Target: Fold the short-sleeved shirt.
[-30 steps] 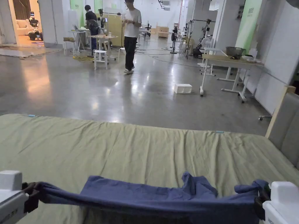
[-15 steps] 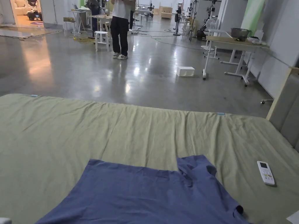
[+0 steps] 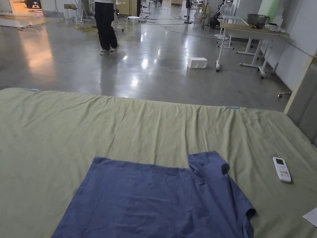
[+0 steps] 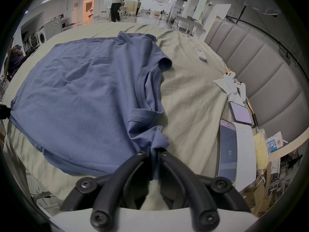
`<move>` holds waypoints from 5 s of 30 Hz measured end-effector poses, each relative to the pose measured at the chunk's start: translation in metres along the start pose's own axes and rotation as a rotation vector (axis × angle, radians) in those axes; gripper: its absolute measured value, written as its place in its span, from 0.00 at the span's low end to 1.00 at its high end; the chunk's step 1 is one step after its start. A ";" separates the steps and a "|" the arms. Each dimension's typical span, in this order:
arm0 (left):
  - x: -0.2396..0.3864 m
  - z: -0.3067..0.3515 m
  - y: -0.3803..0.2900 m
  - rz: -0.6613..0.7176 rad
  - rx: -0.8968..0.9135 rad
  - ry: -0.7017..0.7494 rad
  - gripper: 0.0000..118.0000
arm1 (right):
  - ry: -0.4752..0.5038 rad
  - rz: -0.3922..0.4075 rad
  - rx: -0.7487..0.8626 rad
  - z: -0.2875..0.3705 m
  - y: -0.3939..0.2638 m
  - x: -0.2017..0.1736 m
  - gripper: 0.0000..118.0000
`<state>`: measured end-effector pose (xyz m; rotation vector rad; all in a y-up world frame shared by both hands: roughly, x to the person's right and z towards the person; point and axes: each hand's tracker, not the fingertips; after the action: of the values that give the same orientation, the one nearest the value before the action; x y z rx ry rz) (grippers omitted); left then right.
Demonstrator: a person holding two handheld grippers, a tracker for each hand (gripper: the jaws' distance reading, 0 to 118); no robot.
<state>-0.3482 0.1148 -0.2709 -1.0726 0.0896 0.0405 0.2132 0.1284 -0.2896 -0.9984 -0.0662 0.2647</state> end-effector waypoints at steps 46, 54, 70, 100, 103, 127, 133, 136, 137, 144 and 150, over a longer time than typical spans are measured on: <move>0.070 0.011 0.210 0.047 0.599 0.012 0.00 | -0.027 -0.125 0.903 0.066 0.189 -0.068 0.00; 0.039 -0.105 0.303 0.071 0.311 -0.021 0.20 | -0.028 -0.126 0.768 0.015 0.193 -0.062 0.00; 0.059 -0.224 0.361 -0.091 0.071 0.076 0.61 | -0.081 -0.129 0.571 -0.040 0.167 -0.045 0.00; 0.072 -0.151 0.325 -0.140 0.155 0.056 0.05 | 0.130 -0.088 0.013 -0.239 0.307 0.043 0.54; 0.074 -0.154 0.321 -0.147 0.148 0.060 0.05 | 0.105 -0.073 -0.006 -0.239 0.312 0.038 0.54; 0.065 -0.107 0.312 -0.110 0.227 0.042 0.05 | 0.060 -0.112 0.275 -0.161 0.297 0.049 0.01; 0.063 -0.068 0.313 -0.105 0.301 0.039 0.05 | 0.051 -0.104 0.344 -0.115 0.291 0.065 0.01; 0.060 -0.047 0.313 -0.099 0.339 0.040 0.05 | 0.046 -0.121 0.410 -0.087 0.290 0.073 0.01; 0.059 -0.039 0.313 -0.091 0.354 0.038 0.05 | 0.041 -0.119 0.423 -0.078 0.290 0.074 0.01; 0.044 0.025 0.323 -0.037 0.471 0.032 0.05 | 0.028 -0.106 0.571 0.002 0.302 0.083 0.01; 0.038 0.095 0.337 -0.035 0.576 0.040 0.05 | 0.000 -0.134 0.690 0.069 0.324 0.095 0.01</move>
<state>-0.3307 0.3586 -0.5248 -0.4990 0.1102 -0.0373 0.2307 0.3754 -0.5297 -0.3064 -0.0365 0.1459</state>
